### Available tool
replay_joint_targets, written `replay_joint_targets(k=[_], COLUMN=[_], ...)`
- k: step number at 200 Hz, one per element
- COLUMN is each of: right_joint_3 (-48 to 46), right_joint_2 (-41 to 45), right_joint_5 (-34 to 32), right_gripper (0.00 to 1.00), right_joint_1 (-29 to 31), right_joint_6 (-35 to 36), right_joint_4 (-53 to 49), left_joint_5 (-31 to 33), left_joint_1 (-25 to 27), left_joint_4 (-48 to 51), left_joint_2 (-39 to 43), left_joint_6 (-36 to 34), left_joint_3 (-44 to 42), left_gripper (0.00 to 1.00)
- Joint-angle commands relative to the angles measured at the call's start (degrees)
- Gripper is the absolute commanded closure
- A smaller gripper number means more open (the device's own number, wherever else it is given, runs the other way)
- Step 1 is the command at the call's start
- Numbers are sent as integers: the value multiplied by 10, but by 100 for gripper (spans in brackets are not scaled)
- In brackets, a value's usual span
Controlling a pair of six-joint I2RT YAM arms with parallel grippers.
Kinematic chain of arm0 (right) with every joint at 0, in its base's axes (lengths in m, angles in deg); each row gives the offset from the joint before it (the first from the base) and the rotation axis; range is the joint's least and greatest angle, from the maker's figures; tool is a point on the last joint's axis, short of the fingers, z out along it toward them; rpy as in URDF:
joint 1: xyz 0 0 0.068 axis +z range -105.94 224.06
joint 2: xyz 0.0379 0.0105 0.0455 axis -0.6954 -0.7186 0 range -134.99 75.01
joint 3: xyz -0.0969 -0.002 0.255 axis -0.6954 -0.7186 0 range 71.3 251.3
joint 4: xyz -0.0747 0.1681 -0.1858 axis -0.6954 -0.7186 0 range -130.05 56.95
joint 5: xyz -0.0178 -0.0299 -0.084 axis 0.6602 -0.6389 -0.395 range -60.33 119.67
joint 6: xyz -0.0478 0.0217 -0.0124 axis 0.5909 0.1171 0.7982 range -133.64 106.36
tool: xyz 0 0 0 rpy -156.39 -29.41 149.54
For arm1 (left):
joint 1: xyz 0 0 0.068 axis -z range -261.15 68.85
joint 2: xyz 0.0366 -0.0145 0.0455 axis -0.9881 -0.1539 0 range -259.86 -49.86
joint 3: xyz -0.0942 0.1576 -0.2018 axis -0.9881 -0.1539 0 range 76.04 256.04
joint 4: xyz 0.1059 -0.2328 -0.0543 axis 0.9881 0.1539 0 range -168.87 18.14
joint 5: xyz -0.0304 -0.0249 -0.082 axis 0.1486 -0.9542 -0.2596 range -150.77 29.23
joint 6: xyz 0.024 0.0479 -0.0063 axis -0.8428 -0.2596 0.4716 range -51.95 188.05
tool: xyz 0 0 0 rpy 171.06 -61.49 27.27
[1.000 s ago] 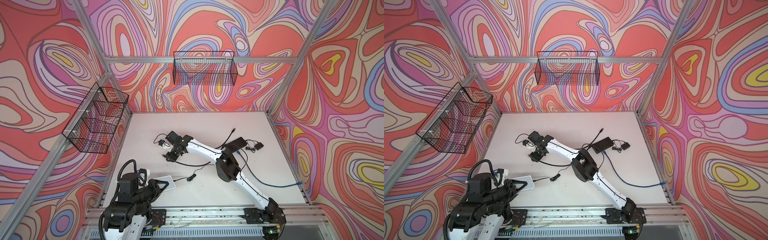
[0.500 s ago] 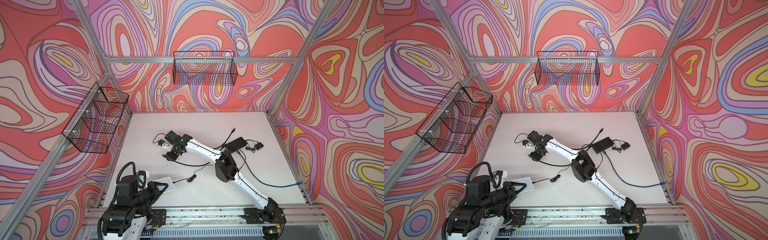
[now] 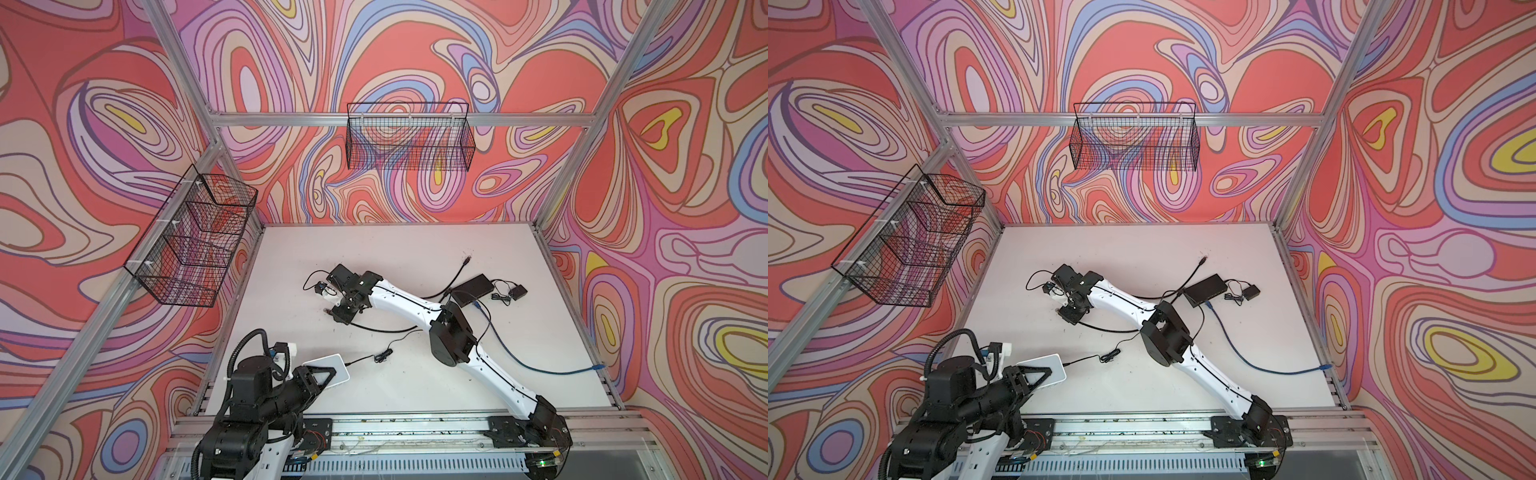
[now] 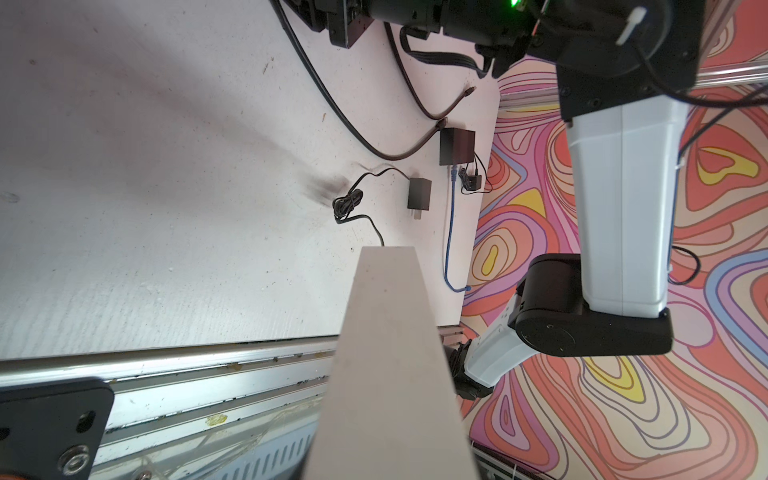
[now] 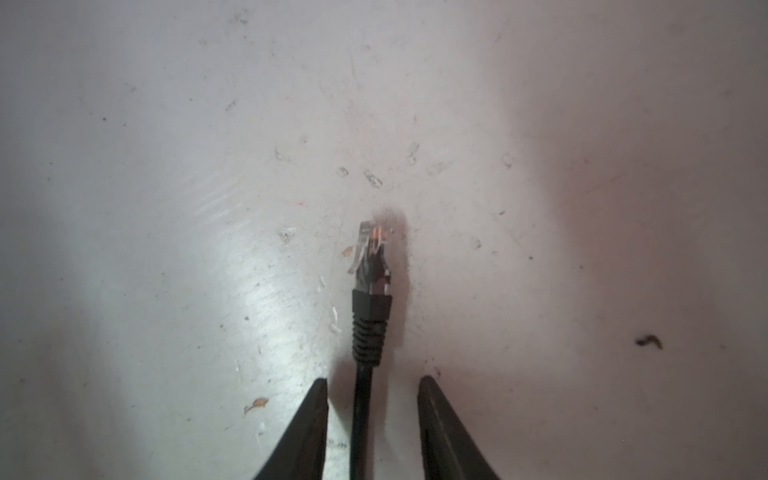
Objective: Insert the plug into the switch port
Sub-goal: 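Lower the open right gripper around one ethernet cable behind its plug, then close the right gripper on the black ethernet cable just behind its plug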
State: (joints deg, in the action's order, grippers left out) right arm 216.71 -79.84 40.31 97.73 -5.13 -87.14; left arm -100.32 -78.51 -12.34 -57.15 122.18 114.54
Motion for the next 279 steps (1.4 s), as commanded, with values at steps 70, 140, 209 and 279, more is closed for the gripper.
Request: replay_joint_targets(k=[70, 140, 209, 279], right_joint_3=[5, -18, -53, -121], right_joint_2=[-49, -41, -32, 2], right_joint_5=[9, -2, 2, 4], right_gripper=[68, 77, 83, 93], right_joint_1=[9, 10, 10, 9], right_joint_6=[-22, -19, -25, -37], right_joint_4=[8, 22, 34, 67], left_joint_5=[7, 7, 9, 8], left_joint_1=[-3, -3, -3, -3], left_joint_4=[68, 60, 59, 52], left_joint_2=[40, 35, 35, 27], left_joint_6=[1, 4, 5, 2], left_joint_3=[28, 27, 24, 25], left_gripper=[86, 85, 85, 85])
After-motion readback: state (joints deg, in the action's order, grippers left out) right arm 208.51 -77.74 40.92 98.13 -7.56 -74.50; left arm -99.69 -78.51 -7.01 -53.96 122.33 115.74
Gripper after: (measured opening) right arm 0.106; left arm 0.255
